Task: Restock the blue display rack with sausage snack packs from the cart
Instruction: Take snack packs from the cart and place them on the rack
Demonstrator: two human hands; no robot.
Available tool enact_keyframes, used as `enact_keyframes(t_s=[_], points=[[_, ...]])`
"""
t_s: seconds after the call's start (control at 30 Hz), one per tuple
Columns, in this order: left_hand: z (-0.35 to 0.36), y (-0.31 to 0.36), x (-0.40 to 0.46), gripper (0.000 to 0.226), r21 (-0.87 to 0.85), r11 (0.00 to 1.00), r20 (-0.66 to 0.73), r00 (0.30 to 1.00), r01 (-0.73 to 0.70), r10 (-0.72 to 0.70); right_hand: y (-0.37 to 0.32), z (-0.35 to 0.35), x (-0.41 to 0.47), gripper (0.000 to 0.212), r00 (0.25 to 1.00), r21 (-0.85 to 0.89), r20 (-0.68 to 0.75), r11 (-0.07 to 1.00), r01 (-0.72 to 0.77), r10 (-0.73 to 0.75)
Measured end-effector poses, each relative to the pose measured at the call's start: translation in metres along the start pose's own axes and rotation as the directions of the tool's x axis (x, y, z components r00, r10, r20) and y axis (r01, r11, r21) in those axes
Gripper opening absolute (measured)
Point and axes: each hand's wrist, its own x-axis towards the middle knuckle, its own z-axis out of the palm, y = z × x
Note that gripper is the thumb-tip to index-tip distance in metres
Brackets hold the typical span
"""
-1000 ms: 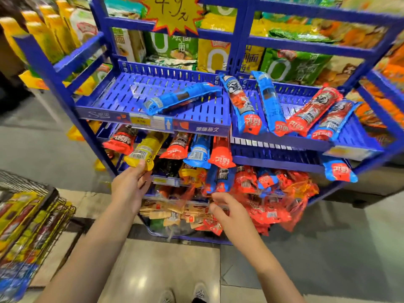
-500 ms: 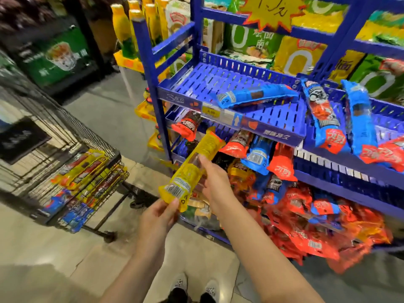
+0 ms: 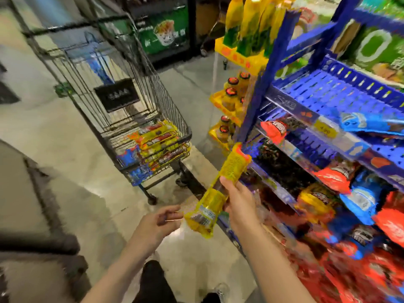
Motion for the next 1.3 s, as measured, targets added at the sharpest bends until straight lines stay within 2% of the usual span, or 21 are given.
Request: enact_keyframes(t_s=[0.3,0.4,0.47,0.57,0.7,0.77,0.83,0.87,0.93,1.0,1.03,1.13,1.17,1.3], points=[[-0.179,-0.016,0.070,0.023,0.164,0.986,-0.220,0.975,0.014,0.023,0.042,0.128,0.038,0.011,0.993,-0.111,0.018,0.987,-0.115,0.118],[-0.231,-0.010,0.104,0.023,0.277,0.961,-0.262,0.963,0.014,0.062,0.059,0.172,0.056,0.009,0.987,-0.130,-0.005,0.979,-0.159,0.160],[-0.257,-0.002,0.130,0.028,0.421,0.907,-0.271,0.957,0.018,0.107,0.067,0.199,0.069,0.010,0.981,-0.148,-0.029,0.970,-0.193,0.191],[-0.284,0.004,0.180,0.039,0.648,0.762,-0.191,0.966,-0.007,0.171,0.072,0.232,0.092,0.014,0.973,-0.169,-0.067,0.958,-0.230,0.221],[-0.301,0.015,0.252,0.056,0.862,0.489,0.022,0.974,-0.132,0.225,0.066,0.268,0.136,0.012,0.970,-0.181,-0.093,0.955,-0.236,0.223],[-0.307,0.019,0.286,0.059,0.911,0.366,0.110,0.967,-0.191,0.230,0.068,0.286,0.166,0.015,0.970,-0.191,-0.107,0.953,-0.236,0.218],[-0.315,0.024,0.318,0.051,0.937,0.242,0.190,0.949,-0.253,0.253,0.071,0.306,0.199,0.039,0.960,-0.245,-0.140,0.931,-0.271,0.242],[-0.318,0.028,0.332,0.050,0.942,0.196,0.221,0.943,-0.273,0.248,0.075,0.313,0.217,0.043,0.958,-0.261,-0.158,0.926,-0.273,0.238],[-0.328,0.033,0.359,0.052,0.948,0.116,0.271,0.941,-0.297,0.201,0.089,0.327,0.253,0.032,0.955,-0.297,-0.198,0.916,-0.272,0.219],[-0.338,0.033,0.381,0.050,0.946,0.038,0.312,0.939,-0.321,0.145,0.094,0.342,0.277,0.049,0.942,-0.355,-0.247,0.883,-0.307,0.227],[-0.343,0.030,0.390,0.050,0.946,0.003,0.322,0.938,-0.325,0.128,0.095,0.349,0.285,0.054,0.935,-0.358,-0.264,0.876,-0.324,0.237],[-0.358,0.016,0.408,0.052,0.939,-0.065,0.344,0.933,-0.338,0.103,0.110,0.361,0.309,0.035,0.891,-0.370,-0.364,0.836,-0.405,0.271],[-0.361,0.012,0.411,0.052,0.934,-0.073,0.355,0.930,-0.349,0.096,0.118,0.361,0.320,0.035,0.877,-0.381,-0.393,0.820,-0.428,0.275],[-0.367,0.000,0.420,0.046,0.913,-0.036,0.407,0.902,-0.406,0.142,0.138,0.361,0.353,0.037,0.865,-0.465,-0.442,0.764,-0.446,0.236]])
